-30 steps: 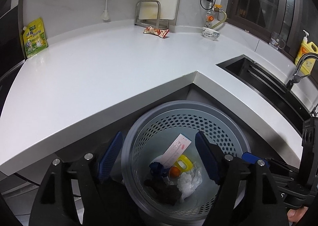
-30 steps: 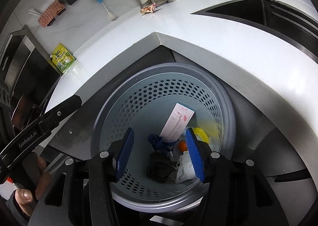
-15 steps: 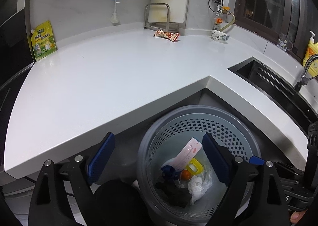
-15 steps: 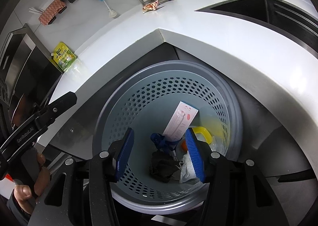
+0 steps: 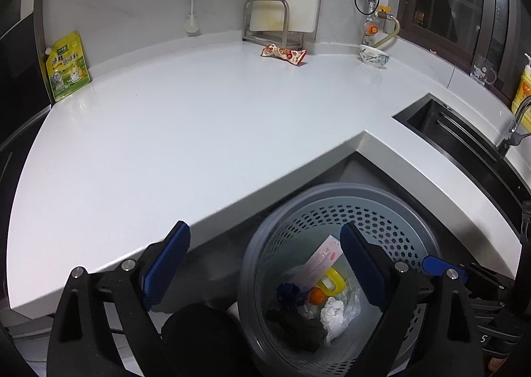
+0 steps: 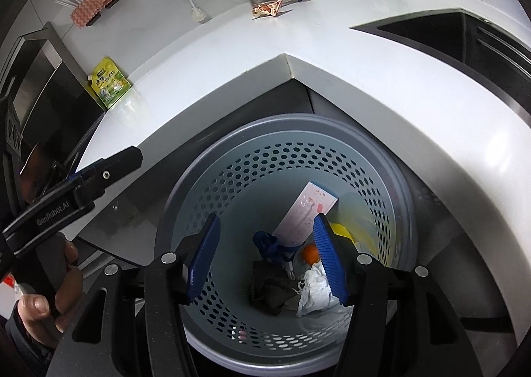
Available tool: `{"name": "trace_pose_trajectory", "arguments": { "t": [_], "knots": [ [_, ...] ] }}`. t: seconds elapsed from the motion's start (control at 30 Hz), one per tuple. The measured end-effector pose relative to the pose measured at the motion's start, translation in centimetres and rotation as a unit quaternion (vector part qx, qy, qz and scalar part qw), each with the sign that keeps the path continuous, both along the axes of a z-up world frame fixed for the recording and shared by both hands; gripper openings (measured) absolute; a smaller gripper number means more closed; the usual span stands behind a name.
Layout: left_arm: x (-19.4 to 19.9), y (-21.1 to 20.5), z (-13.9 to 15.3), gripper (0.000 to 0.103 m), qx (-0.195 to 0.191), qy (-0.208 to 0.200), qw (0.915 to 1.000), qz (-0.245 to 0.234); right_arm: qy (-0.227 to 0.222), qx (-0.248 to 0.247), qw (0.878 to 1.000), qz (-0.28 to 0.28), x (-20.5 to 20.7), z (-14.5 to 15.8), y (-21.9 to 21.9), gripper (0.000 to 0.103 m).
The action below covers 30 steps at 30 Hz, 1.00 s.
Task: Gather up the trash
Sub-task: 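Move both open tools back to the snack wrapper on the counter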
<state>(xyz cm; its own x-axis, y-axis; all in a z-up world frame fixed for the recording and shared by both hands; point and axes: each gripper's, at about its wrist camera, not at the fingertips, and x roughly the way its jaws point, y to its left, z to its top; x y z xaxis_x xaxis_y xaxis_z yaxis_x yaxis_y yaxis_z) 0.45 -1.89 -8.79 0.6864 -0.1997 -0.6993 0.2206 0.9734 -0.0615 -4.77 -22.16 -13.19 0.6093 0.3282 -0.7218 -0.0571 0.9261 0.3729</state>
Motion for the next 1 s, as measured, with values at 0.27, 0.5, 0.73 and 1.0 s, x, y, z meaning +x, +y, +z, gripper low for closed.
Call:
{"name": "trace_pose_trajectory", "arguments": {
  "t": [0.27, 0.5, 0.73, 1.0],
  "knots": [
    [2.5, 0.9, 3.8, 0.096, -0.012, -0.038, 0.9992, -0.001, -0.026, -0.014, 0.999, 0.013, 2.3, 2.6, 0.5, 0.057],
    [6.3, 1.5, 5.6, 0.097, 0.003, -0.059, 0.9983, 0.004, -0.042, -0.026, 0.998, 0.025, 6.1, 4.6, 0.1, 0.061],
    [12.3, 1.9, 6.9, 0.097, 0.004, -0.064, 0.9980, 0.002, -0.051, -0.036, 0.997, 0.033, 12.2, 7.0, -1.0, 0.061],
    [18.5, 1.9, 6.7, 0.097, 0.005, -0.051, 0.9987, -0.004, -0.060, -0.050, 0.996, 0.034, 18.9, 8.5, -1.6, 0.061]
  ]
}}
